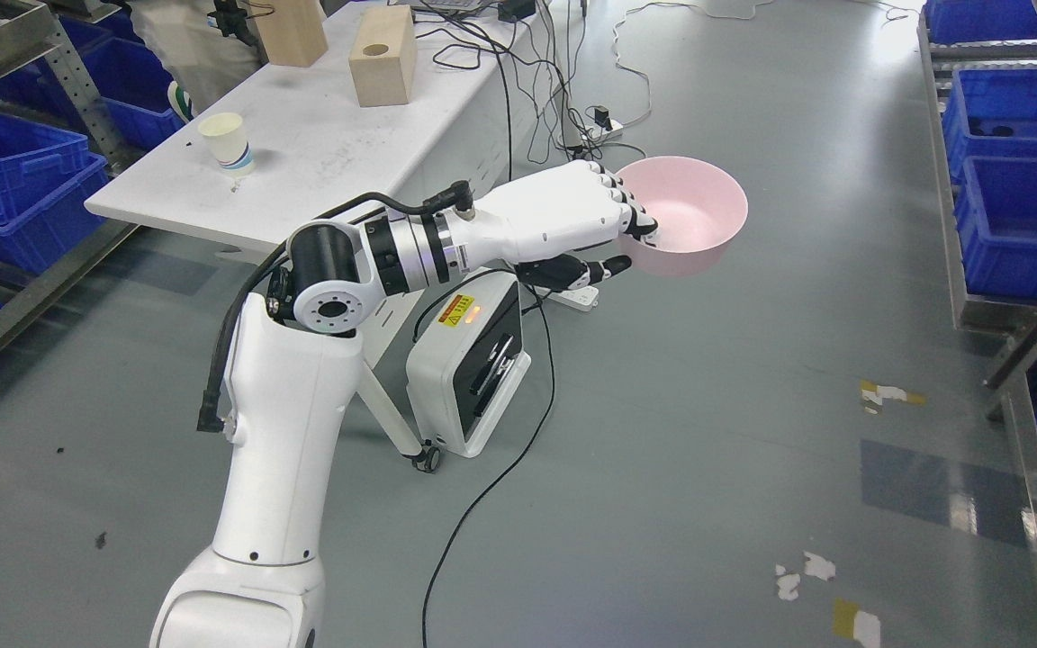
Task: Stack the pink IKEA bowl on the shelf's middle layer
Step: 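Hold the pink bowl in the left hand while turning toward another shelf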
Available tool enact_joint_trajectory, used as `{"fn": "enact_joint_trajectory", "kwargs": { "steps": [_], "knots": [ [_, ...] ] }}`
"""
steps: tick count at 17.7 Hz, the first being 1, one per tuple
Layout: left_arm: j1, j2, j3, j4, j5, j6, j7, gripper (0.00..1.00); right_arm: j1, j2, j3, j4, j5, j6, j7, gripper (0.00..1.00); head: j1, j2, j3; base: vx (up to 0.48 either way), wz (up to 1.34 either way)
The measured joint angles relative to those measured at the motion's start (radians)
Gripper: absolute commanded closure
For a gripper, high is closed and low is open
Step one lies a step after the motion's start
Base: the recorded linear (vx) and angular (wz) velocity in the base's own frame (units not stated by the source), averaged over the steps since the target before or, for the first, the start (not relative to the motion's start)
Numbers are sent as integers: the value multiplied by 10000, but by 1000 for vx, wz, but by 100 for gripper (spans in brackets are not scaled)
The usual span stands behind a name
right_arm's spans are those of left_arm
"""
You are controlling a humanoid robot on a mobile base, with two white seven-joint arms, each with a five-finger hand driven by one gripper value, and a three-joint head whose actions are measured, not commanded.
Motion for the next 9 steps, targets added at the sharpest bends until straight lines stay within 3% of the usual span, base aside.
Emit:
{"fn": "enact_joint_trajectory", "kwargs": {
  "steps": [6, 9],
  "knots": [
    [-1, 0, -8, 1, 2, 0, 19, 99, -1, 0, 0, 0, 0, 0, 17, 0, 0, 0, 0, 269, 48],
    [-2, 0, -19, 2, 2, -1, 23, 99, -5, 0, 0, 0, 0, 0, 64, 0, 0, 0, 0, 275, -411]
  ]
}}
